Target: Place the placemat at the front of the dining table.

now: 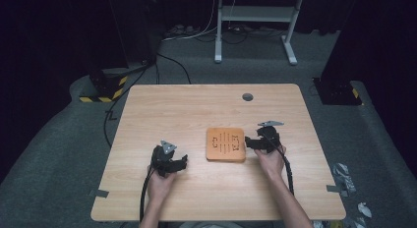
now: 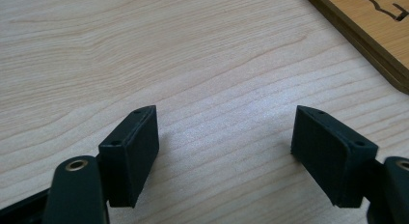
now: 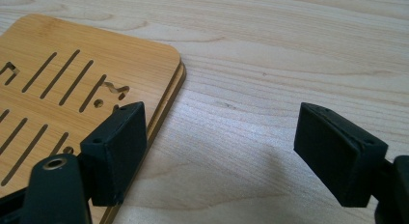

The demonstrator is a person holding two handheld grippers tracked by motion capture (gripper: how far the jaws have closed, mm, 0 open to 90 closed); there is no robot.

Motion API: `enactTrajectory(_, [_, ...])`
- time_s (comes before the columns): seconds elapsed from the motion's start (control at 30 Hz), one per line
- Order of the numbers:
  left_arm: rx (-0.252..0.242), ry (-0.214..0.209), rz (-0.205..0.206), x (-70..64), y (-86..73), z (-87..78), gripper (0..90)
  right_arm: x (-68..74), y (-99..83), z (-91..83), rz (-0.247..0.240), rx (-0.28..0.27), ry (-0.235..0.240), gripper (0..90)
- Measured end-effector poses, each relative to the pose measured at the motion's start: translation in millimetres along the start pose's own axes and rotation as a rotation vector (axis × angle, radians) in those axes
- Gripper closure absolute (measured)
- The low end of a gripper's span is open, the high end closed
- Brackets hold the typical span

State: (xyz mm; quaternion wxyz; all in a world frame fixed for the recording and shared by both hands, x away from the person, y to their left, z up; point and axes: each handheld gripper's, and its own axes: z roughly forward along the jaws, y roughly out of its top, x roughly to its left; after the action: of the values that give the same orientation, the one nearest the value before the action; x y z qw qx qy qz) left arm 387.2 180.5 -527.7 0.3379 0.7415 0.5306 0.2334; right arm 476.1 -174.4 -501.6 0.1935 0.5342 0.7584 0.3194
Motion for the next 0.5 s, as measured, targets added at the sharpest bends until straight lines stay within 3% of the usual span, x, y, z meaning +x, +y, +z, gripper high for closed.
enactTrajectory(0.5, [0.000, 0.000, 0.000, 0.0, 0.0, 0.0, 25.0, 3.7, -2.7, 9.0, -0.001, 0.033, 0.006, 19.1])
